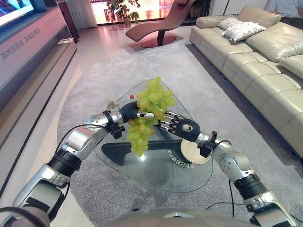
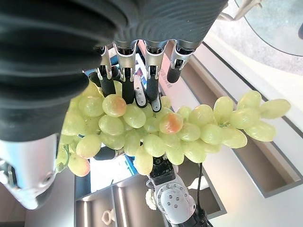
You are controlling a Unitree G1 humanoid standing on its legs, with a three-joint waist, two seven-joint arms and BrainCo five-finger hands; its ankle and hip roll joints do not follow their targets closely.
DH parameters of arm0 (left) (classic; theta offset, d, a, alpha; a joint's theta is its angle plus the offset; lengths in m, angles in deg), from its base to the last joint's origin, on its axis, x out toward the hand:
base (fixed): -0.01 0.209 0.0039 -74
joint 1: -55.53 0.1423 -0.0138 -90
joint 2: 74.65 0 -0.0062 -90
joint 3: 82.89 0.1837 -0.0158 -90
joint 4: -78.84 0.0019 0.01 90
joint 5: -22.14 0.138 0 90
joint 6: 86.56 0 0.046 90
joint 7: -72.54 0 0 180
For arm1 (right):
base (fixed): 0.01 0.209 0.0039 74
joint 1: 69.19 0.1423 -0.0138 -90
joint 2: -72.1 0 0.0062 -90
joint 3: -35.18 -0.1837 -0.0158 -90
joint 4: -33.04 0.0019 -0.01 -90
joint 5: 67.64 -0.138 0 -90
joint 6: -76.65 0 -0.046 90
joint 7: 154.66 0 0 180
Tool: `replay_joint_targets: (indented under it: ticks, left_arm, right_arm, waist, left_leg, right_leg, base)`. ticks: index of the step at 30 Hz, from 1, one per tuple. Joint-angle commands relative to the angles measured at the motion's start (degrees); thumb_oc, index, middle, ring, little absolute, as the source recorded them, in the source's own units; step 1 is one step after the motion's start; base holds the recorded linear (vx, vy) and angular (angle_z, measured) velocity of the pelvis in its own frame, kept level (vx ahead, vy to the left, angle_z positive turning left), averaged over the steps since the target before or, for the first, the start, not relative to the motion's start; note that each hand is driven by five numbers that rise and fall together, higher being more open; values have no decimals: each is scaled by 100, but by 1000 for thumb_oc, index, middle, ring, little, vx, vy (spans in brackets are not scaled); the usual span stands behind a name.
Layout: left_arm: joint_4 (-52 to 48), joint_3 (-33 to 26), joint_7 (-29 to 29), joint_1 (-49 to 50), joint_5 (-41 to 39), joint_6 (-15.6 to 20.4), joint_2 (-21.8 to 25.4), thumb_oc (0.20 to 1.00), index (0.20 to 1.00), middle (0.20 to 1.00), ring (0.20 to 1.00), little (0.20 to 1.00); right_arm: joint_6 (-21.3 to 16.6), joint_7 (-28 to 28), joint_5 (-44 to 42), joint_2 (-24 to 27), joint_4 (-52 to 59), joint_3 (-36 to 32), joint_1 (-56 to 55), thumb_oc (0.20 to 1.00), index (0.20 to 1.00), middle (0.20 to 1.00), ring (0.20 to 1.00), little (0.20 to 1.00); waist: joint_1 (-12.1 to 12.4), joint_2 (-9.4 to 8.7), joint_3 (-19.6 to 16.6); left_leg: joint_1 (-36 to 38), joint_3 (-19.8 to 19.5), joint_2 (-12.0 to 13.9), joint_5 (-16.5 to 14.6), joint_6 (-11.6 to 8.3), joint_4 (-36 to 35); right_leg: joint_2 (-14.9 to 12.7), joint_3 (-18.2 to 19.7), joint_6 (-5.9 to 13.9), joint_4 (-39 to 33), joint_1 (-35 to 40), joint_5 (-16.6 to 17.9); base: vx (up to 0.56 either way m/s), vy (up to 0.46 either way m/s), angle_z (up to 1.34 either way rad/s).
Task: Pick up fruits into the plate
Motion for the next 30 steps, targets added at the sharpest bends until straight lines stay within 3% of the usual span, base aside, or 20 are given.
replay_joint_targets:
  ticks: [1, 9, 15, 22, 30]
  left_arm:
    - [-417, -1035, -33, -799, -645, 846, 98, 200, 200, 200, 200, 200]
    - [-230, -1421, 92, -458, -633, 868, 408, 200, 200, 200, 200, 200]
    - [-59, -1840, 239, -92, -610, 917, 554, 200, 200, 200, 200, 200]
    - [29, -1976, 238, -11, -730, 989, 597, 200, 200, 200, 200, 200]
    - [-175, -1651, 200, -321, -790, 940, 381, 200, 200, 200, 200, 200]
  right_arm:
    - [-98, 176, 29, -1, -327, -19, 62, 1000, 1000, 1000, 1000, 1000]
    - [-427, -10, -166, 263, -238, -657, -255, 1000, 1000, 1000, 1000, 1000]
    - [-457, -242, -144, 371, -235, -1031, -432, 1000, 1000, 1000, 1000, 1000]
    - [-421, -261, -40, 408, -269, -1041, -413, 1000, 1000, 1000, 1000, 1000]
    - [-338, -137, 171, 313, -367, -637, -155, 1000, 1000, 1000, 1000, 1000]
  waist:
    - [109, -134, 11]
    - [75, -120, 32]
    - [53, -120, 20]
    - [76, -119, 25]
    - [128, -137, 49]
  left_leg:
    - [539, 329, -126, -844, 52, 44]
    - [538, 330, -122, -864, 51, 44]
    - [537, 354, -105, -868, 44, 44]
    - [512, 352, -90, -848, 24, 44]
    - [521, 299, -97, -853, 20, 44]
  right_leg:
    - [-206, 211, 270, 33, 176, -185]
    - [-213, 203, 292, 33, 165, -182]
    - [-212, 214, 296, 33, 151, -190]
    - [-219, 191, 288, 33, 139, -197]
    - [-231, 160, 280, 33, 173, -207]
  base:
    - [0, 0, 0]
    - [0, 0, 1]
    - [0, 0, 0]
    - [0, 0, 0]
    - [0, 0, 0]
